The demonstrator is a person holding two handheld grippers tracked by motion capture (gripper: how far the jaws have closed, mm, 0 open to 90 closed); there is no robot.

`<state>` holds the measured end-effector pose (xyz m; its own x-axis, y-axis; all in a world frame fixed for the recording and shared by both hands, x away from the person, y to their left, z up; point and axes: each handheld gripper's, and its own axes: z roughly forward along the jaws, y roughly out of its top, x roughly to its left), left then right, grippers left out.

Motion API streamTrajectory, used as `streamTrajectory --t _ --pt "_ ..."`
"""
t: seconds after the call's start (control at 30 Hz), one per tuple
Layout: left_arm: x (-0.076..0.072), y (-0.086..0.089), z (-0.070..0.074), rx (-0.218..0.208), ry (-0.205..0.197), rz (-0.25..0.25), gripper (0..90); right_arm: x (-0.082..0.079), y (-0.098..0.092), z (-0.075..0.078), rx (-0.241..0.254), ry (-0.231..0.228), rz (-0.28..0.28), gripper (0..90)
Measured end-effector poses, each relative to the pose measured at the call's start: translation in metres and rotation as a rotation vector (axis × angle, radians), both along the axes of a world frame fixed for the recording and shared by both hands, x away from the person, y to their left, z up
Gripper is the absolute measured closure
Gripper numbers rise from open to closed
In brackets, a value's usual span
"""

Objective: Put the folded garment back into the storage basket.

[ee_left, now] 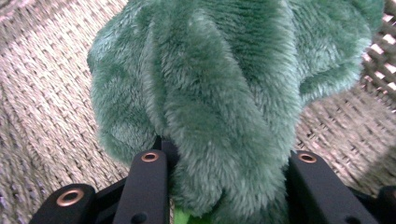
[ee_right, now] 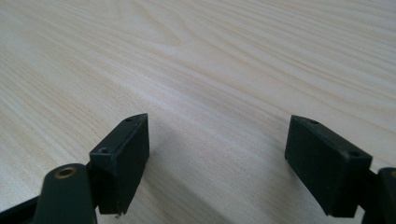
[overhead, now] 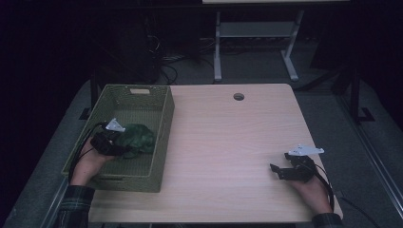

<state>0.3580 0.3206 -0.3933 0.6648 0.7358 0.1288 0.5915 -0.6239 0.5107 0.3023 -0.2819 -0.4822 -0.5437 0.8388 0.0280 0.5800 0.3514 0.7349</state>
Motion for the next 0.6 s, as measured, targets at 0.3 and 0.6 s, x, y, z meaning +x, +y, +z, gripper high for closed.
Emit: streamTrajectory --t 0.3,0.6 --pt "0.0025 -0.0026 -0.0076 0.014 0.034 -0.007 51.7 0.0 -0.0001 0.0 -0.001 0.0 0.001 21.6" --pt "0.0023 -0.0004 -0.0074 -0.045 0.072 -0.012 24.7 0.0 0.0 0.0 0.001 0.0 -0.001 21.6"
